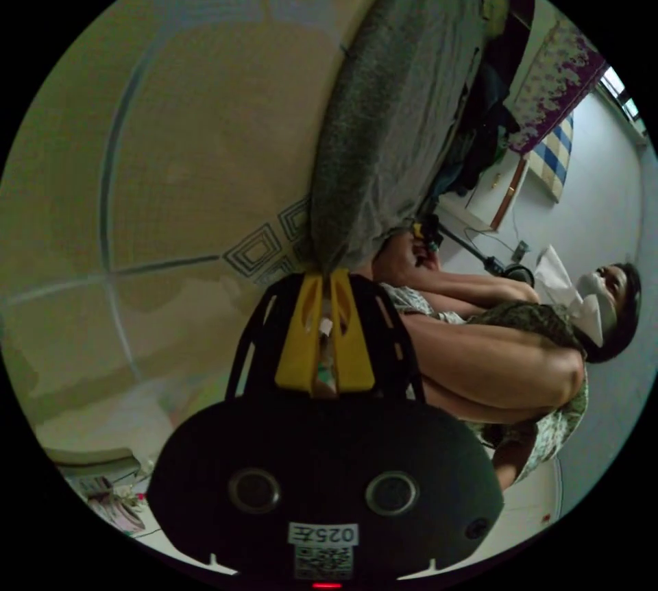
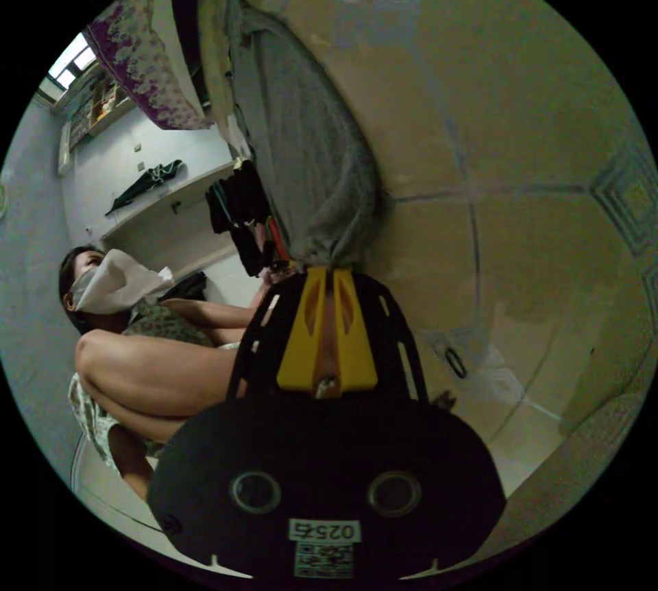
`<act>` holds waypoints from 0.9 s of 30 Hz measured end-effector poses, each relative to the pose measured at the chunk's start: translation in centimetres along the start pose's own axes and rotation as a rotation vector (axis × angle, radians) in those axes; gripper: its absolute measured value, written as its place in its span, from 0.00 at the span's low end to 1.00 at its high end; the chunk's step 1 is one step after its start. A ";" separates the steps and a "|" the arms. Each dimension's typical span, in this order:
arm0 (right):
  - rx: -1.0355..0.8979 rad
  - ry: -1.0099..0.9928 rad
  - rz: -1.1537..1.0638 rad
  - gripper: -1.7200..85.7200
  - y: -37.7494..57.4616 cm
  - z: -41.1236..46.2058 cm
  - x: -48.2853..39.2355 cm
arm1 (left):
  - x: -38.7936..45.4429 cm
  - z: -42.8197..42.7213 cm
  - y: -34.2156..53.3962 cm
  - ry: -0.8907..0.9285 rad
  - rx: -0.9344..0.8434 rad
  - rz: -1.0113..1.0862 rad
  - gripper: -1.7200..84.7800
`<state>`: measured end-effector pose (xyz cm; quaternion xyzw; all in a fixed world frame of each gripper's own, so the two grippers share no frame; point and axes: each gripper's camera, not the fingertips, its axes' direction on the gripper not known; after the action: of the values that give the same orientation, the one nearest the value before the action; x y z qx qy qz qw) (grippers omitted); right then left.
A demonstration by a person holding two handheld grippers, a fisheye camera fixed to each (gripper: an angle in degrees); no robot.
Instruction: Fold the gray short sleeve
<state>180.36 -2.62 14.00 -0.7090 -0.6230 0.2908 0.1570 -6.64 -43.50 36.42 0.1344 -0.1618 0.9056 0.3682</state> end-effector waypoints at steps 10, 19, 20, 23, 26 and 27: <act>-0.077 0.143 -0.085 0.01 -5.4 -5.8 -11.4 | 4.5 -7.7 -1.5 0.067 0.063 0.094 0.01; -0.035 0.020 0.007 0.01 -3.7 -8.5 -14.3 | 2.9 -5.2 0.4 0.339 0.071 0.055 0.01; -0.025 0.008 0.021 0.01 -4.0 -8.8 -14.5 | 2.7 -5.4 0.5 0.371 0.105 0.050 0.01; -0.061 -0.078 0.053 0.01 -6.2 -8.1 -14.4 | 2.4 -5.0 -0.8 0.468 0.129 0.052 0.00; -0.075 -0.201 -0.006 0.01 -10.1 -7.9 -16.5 | 3.8 -5.4 -3.7 0.538 0.145 0.107 0.00; -0.084 -0.246 -0.070 0.01 -12.2 -8.1 -18.5 | 5.2 -6.2 -5.1 0.547 0.166 0.151 0.00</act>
<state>174.64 -17.37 31.47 -0.6518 -0.6735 0.3435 0.0597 -7.32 -34.36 33.62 -0.0972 0.0087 0.9432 0.3176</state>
